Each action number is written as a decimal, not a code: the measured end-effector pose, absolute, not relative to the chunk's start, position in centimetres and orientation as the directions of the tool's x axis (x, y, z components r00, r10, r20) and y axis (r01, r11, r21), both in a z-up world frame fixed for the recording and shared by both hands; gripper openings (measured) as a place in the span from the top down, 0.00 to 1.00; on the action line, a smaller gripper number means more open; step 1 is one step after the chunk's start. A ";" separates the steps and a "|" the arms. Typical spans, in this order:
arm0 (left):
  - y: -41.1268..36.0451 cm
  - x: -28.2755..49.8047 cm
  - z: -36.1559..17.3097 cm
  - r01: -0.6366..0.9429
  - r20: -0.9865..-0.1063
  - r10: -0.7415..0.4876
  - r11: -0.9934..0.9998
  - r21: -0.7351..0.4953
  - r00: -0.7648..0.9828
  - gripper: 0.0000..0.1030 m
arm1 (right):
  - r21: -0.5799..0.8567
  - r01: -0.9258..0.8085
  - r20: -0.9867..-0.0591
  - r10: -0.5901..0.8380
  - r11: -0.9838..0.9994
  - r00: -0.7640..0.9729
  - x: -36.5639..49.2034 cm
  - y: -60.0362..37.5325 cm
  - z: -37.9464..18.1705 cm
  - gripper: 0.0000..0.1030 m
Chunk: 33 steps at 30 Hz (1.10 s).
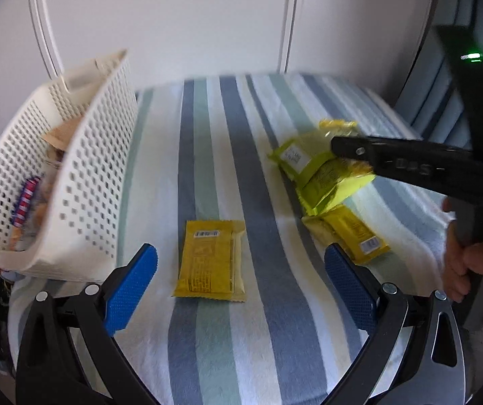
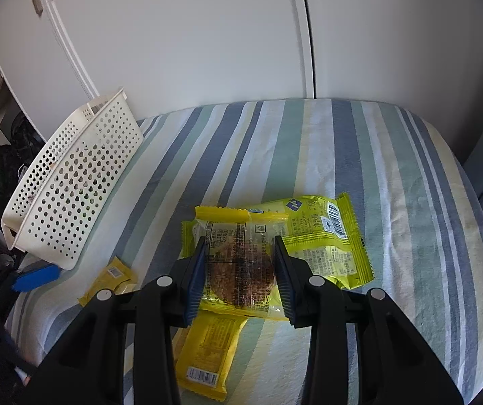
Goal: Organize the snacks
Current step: 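Lower the left gripper onto the yellow snack bar and close it, then carry the yellow snack bar with the left gripper and drop it into the basket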
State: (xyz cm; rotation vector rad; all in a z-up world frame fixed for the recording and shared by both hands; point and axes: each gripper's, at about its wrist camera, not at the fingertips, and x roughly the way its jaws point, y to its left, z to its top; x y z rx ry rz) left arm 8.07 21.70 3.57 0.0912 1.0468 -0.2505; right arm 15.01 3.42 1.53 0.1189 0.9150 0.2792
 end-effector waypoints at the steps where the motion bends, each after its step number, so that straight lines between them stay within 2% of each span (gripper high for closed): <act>1: 21.6 8.5 3.1 0.246 -0.872 -0.160 0.968 -0.048 0.462 0.02 | 0.222 -0.188 -0.763 0.290 0.957 0.577 15.0 3.4 1.5 0.63; 3: 21.8 9.3 2.0 0.234 -0.893 -0.151 0.971 -0.053 0.423 0.06 | 0.227 -0.193 -0.760 0.298 0.954 0.577 14.9 3.5 1.6 0.63; 4: 21.9 9.7 1.5 0.227 -0.902 -0.144 0.973 -0.053 0.407 0.14 | 0.231 -0.193 -0.759 0.301 0.954 0.578 14.8 3.5 1.6 0.63; 7: 22.1 10.6 -0.3 0.214 -0.930 -0.115 0.976 -0.040 0.349 0.23 | 0.239 -0.200 -0.755 0.311 0.950 0.577 14.7 3.6 1.7 0.63; 13: 22.0 10.9 -1.4 0.222 -0.943 -0.095 0.975 -0.023 0.320 0.24 | 0.242 -0.210 -0.754 0.320 0.947 0.574 14.6 3.9 1.7 0.63; 15: 21.6 11.0 -1.4 0.230 -0.941 -0.084 0.973 -0.007 0.329 0.34 | 0.242 -0.211 -0.753 0.321 0.947 0.574 14.6 3.9 1.7 0.63; 17: 21.2 10.7 -1.3 0.245 -0.934 -0.090 0.970 -0.003 0.346 0.51 | 0.244 -0.209 -0.752 0.321 0.947 0.575 14.6 3.9 1.7 0.63; 22: 19.6 11.1 -0.8 0.255 -0.922 -0.079 0.967 0.023 0.380 0.54 | 0.249 -0.201 -0.752 0.320 0.947 0.576 14.6 3.8 1.6 0.63; 33: 19.5 8.7 2.5 0.264 -0.873 -0.158 0.964 -0.034 0.462 0.54 | 0.260 -0.183 -0.747 0.318 0.948 0.584 14.6 3.4 1.5 0.63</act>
